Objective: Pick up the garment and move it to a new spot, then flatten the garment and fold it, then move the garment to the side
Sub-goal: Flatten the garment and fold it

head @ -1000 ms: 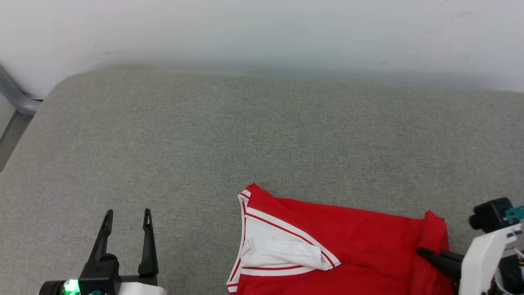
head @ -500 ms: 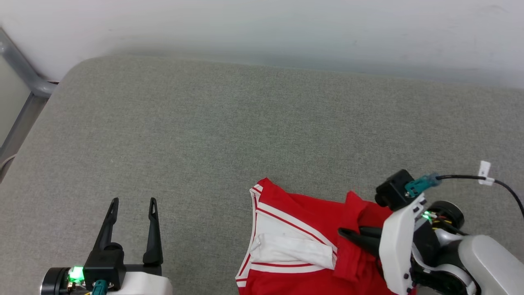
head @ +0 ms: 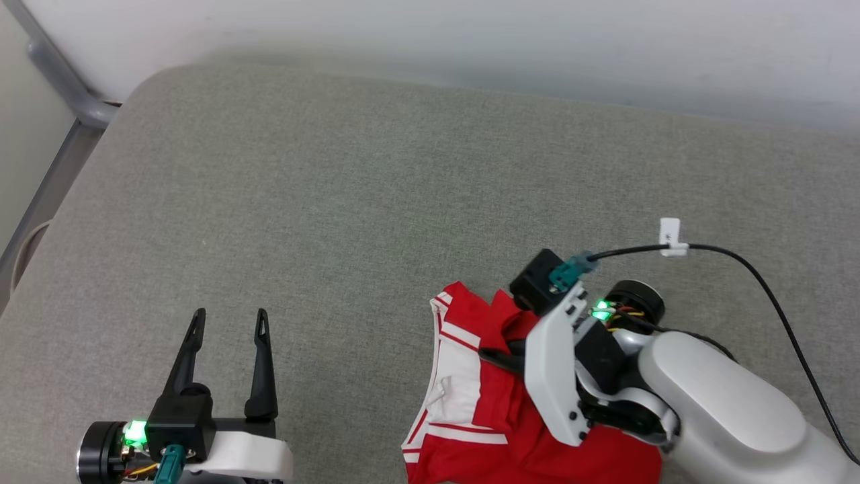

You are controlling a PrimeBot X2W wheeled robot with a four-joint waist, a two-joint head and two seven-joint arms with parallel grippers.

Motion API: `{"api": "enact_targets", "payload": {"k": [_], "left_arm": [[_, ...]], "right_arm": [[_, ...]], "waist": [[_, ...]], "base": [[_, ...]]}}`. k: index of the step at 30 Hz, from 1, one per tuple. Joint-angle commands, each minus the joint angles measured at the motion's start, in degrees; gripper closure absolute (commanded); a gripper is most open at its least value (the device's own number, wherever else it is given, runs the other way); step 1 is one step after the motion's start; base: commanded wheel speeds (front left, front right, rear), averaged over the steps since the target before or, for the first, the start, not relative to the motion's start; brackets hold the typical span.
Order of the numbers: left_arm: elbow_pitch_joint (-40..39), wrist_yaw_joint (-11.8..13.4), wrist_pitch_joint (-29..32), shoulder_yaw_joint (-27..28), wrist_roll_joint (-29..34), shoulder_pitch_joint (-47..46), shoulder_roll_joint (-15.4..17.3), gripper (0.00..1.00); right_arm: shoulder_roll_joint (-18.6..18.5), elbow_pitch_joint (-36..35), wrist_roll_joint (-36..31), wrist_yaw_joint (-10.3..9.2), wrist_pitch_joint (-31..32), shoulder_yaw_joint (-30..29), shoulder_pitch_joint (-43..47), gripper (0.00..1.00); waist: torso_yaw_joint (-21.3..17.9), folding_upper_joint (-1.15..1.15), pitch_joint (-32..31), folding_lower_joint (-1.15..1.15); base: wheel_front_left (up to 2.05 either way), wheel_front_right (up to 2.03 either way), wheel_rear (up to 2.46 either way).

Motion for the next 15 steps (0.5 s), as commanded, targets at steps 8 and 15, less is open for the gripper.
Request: {"api": "enact_targets", "payload": {"k": [8,15], "left_arm": [[0.5,-0.1,-0.1,-1.0,-0.3,-2.1,-0.6,0.00],[1.2,-0.4,-0.1,-1.5,0.0,-3.1,-0.8,0.00]], "right_arm": [[5.6,13.3,0.0,-0.05,-3.3,10.3,-9.2,1.00],[6.9,22.5,-0.1,-0.05,-3.5,16.7,-10.5,1.00]], "waist": [[2.2,0.00,2.7,0.00],[2.7,0.00,3.8,0.00]], "base": [[0.00,0.00,0.00],[0.00,0.00,0.00]]}}
